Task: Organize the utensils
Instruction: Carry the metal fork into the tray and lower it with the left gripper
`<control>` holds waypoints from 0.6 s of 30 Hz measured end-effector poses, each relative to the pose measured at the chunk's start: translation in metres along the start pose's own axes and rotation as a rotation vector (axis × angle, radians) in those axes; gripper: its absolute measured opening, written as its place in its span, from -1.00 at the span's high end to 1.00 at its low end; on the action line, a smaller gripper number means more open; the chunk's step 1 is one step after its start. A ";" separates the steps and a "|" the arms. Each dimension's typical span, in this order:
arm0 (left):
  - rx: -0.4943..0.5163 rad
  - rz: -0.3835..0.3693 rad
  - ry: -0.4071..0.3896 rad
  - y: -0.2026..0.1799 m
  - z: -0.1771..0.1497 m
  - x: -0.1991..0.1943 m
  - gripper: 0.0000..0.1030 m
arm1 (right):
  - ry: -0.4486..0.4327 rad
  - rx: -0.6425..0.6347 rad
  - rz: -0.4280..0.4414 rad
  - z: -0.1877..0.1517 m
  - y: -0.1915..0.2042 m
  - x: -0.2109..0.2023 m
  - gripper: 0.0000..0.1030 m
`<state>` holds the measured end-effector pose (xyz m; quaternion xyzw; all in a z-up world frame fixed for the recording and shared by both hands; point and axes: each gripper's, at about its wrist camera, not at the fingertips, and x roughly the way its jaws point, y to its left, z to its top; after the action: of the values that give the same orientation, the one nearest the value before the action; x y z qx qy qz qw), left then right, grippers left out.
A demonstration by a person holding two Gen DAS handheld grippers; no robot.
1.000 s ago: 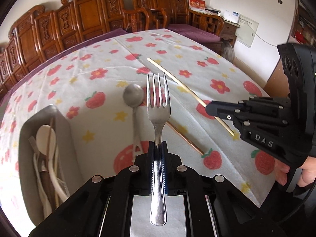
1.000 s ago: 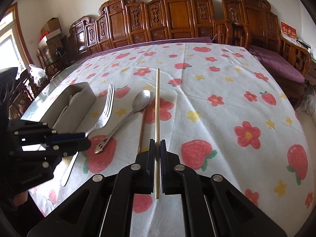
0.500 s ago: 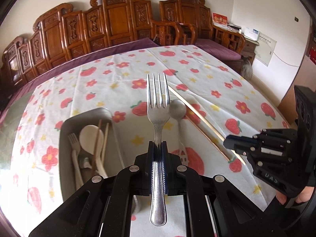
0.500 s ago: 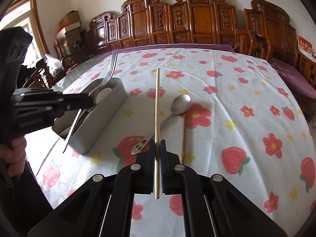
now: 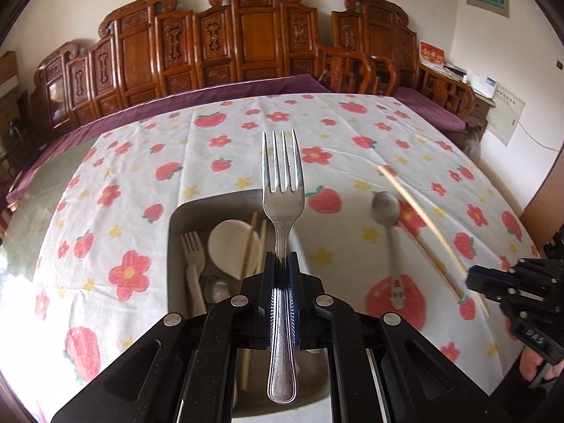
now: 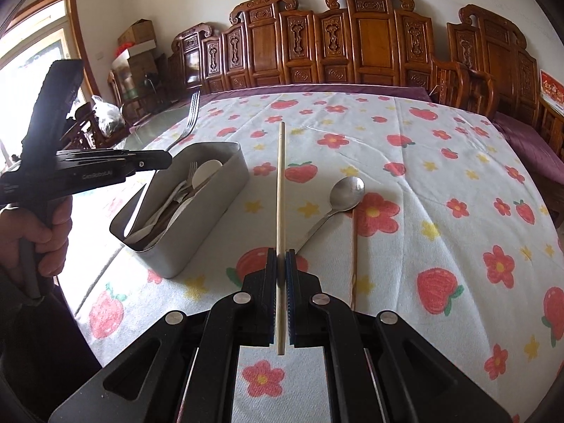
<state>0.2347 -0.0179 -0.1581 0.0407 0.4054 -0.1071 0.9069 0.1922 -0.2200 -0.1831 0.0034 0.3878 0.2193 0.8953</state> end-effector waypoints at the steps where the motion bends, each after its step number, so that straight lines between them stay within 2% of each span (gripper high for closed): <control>1: -0.013 0.002 0.002 0.005 -0.002 0.003 0.88 | 0.001 0.000 0.001 0.000 0.000 0.001 0.89; 8: -0.096 0.008 0.044 0.033 -0.018 0.028 0.88 | 0.017 -0.007 0.005 0.000 0.002 0.008 0.89; 18: -0.076 0.044 0.098 0.034 -0.030 0.043 0.88 | 0.030 -0.017 0.004 -0.002 0.006 0.012 0.89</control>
<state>0.2484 0.0127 -0.2111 0.0206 0.4522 -0.0695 0.8890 0.1961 -0.2103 -0.1915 -0.0065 0.3995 0.2245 0.8888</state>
